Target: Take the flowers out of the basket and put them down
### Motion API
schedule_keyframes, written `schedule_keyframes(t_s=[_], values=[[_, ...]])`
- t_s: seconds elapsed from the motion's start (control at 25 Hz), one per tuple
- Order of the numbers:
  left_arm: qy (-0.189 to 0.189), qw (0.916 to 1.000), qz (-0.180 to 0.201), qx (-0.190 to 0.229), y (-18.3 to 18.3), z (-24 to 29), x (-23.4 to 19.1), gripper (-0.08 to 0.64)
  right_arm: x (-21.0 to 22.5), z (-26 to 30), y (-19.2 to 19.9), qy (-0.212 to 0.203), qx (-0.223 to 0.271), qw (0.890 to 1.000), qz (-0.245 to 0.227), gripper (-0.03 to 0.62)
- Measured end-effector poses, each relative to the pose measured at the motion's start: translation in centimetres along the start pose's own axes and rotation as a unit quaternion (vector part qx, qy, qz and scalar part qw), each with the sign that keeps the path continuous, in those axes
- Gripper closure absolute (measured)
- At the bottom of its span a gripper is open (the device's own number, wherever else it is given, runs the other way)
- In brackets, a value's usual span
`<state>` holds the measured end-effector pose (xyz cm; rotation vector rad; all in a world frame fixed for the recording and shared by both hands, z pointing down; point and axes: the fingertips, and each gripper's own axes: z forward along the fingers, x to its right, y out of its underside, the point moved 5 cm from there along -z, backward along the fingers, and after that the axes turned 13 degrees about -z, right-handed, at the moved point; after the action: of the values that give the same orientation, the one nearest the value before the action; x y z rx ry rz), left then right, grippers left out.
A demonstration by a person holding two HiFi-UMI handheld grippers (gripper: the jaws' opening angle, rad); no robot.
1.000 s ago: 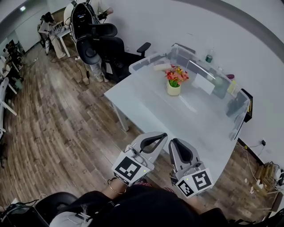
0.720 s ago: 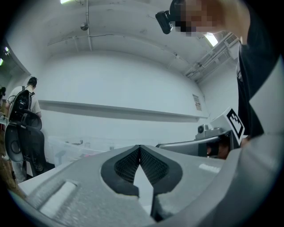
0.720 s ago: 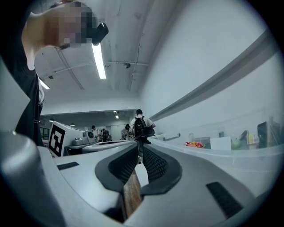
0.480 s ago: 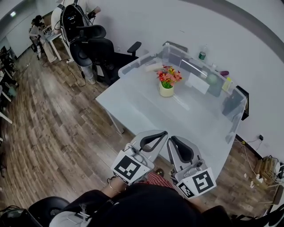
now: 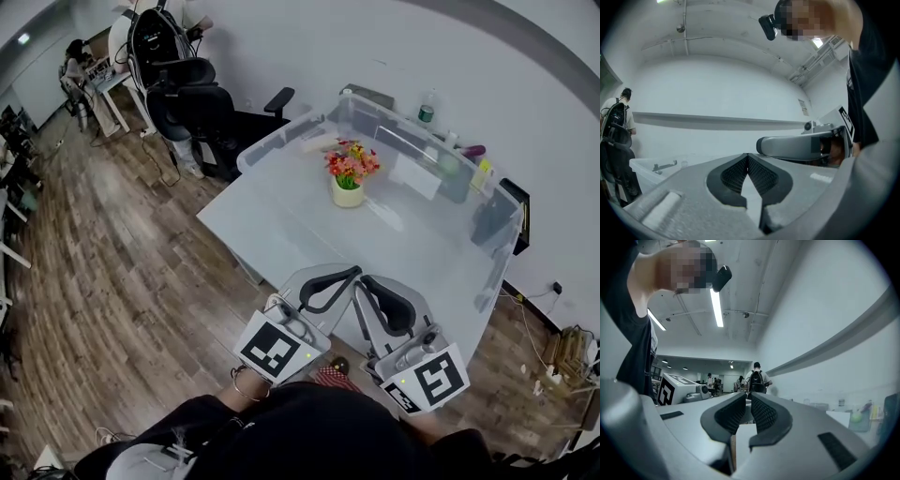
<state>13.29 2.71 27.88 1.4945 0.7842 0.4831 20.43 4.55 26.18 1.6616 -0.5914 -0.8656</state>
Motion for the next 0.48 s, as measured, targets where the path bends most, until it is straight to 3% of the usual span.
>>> schedule_keyframes(t_s=[0.48], values=[[0.025,0.9995,0.013,0.012,-1.7,3.0,-0.4,0.557,4.2,0.7,-2.5,-0.005,0.035,0.999,-0.012,0.561]])
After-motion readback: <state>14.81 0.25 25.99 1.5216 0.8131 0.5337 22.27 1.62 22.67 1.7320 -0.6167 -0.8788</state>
